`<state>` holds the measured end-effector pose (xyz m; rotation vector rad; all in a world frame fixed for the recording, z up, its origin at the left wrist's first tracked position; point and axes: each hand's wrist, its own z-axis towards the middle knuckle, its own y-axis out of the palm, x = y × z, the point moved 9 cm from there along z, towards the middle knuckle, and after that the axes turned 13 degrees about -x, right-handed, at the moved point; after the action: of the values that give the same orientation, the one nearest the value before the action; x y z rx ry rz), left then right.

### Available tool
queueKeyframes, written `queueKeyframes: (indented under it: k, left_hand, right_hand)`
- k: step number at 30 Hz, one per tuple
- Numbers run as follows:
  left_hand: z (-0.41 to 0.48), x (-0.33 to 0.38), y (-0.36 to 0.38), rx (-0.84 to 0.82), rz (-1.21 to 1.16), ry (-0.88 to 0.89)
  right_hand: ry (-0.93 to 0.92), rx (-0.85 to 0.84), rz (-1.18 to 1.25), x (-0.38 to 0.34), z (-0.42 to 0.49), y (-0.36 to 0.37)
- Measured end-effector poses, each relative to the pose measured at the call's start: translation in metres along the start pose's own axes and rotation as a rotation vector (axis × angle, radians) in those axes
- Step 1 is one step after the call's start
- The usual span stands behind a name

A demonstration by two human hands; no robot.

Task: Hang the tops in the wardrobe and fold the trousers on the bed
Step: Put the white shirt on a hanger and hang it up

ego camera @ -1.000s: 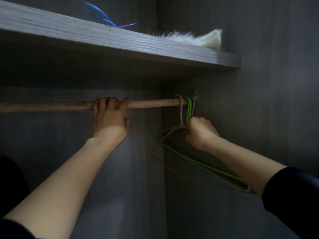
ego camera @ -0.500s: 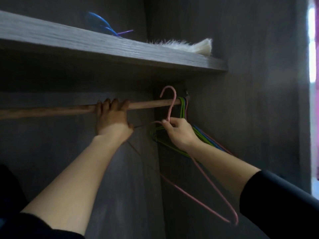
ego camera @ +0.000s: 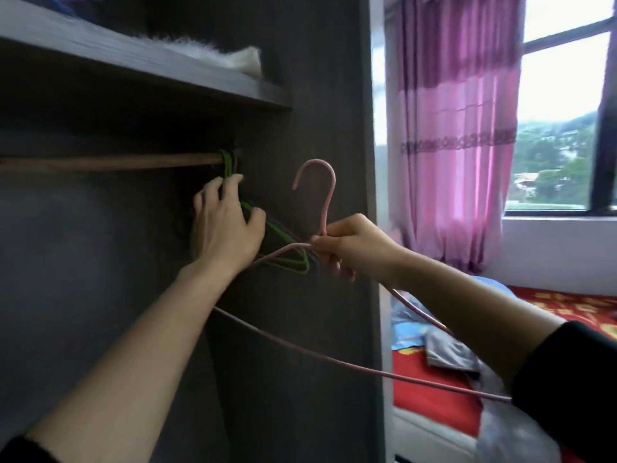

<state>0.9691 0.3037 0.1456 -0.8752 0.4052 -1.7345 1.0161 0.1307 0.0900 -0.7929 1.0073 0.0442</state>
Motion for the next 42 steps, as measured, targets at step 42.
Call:
queueKeyframes:
  k: [42]
  left_hand:
    - [-0.248, 0.717, 0.78, -1.268, -0.316, 0.486]
  right_hand:
    - [1.17, 0.778, 0.219, 0.605, -0.637, -0.487]
